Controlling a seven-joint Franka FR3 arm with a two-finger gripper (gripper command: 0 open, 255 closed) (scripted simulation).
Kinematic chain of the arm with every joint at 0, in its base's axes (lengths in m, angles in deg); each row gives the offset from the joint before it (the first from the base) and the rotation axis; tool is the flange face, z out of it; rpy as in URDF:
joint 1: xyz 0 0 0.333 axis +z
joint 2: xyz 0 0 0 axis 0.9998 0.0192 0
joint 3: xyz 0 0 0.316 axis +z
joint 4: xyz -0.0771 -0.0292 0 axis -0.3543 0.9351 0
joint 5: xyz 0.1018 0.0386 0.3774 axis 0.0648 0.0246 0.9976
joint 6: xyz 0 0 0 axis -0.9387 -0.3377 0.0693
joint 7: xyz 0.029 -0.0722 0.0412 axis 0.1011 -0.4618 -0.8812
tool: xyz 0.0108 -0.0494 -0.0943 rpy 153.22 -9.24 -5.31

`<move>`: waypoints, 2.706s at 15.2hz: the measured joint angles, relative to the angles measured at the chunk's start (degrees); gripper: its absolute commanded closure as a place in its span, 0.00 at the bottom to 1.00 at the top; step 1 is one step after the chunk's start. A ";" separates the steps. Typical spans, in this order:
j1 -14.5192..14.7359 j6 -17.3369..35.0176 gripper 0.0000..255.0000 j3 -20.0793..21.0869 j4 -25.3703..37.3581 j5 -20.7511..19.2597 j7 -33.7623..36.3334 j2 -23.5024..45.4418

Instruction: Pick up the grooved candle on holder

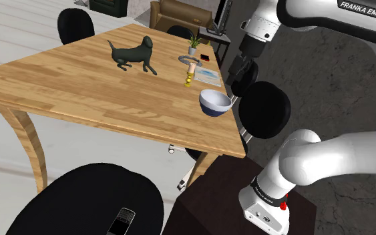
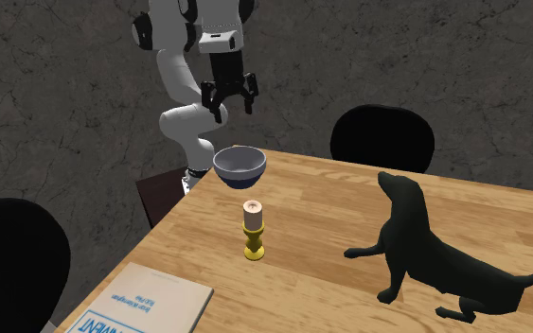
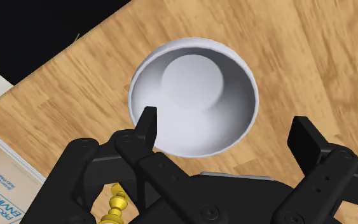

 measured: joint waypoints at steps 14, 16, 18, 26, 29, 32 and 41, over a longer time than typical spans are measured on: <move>-1.04 5.49 0.00 -5.06 19.49 -3.12 -7.54 28.66; -1.22 5.28 0.00 -5.70 23.91 -3.18 -8.74 33.46; -1.49 5.20 0.00 -6.30 28.00 -3.17 -10.00 38.07; -2.65 4.11 0.00 -7.57 42.14 -2.57 -13.38 52.81; -2.68 6.25 0.00 -7.58 40.12 -2.59 -13.39 52.95; -2.67 7.93 1.00 -7.57 38.52 -2.59 -13.32 53.05; -2.65 8.35 1.00 -7.57 38.16 -2.60 -13.27 52.94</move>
